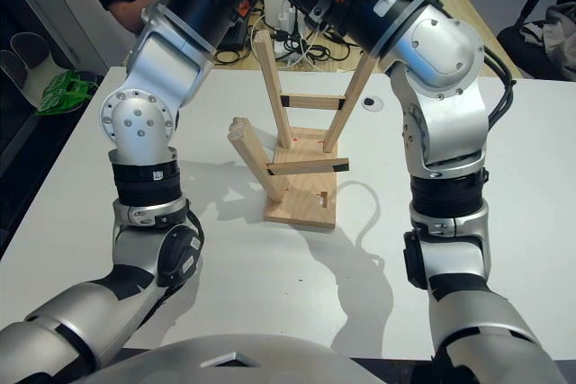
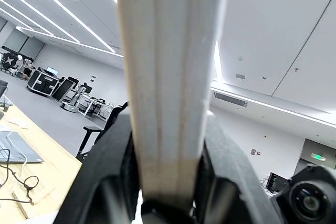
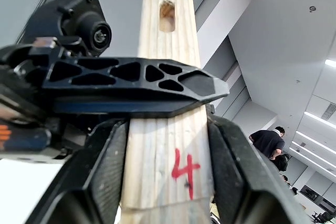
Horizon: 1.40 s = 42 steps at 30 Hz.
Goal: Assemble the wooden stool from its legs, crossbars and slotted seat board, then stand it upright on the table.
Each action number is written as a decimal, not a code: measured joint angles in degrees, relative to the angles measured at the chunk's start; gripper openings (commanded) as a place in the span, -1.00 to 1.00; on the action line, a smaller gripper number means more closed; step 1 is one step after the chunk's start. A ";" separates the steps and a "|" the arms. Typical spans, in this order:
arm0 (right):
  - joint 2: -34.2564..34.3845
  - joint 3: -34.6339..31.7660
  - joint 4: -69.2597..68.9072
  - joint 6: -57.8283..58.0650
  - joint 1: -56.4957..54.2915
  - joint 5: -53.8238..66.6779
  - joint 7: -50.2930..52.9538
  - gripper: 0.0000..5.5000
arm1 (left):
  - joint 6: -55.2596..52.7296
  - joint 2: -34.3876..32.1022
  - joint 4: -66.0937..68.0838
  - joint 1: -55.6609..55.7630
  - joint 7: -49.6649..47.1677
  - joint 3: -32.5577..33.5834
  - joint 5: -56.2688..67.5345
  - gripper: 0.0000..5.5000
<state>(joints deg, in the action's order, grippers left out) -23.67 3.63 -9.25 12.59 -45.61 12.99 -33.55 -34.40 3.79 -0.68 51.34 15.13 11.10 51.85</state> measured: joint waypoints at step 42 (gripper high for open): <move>-9.33 -7.72 3.30 43.33 -17.50 37.65 -18.15 -0.23 | 18.73 -34.28 24.05 15.30 69.52 -23.66 -32.72 -0.63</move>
<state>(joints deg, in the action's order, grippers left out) -33.00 -4.09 -5.94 55.91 -63.11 50.64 -51.70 -15.67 -30.49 23.37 66.64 84.65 -12.56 19.13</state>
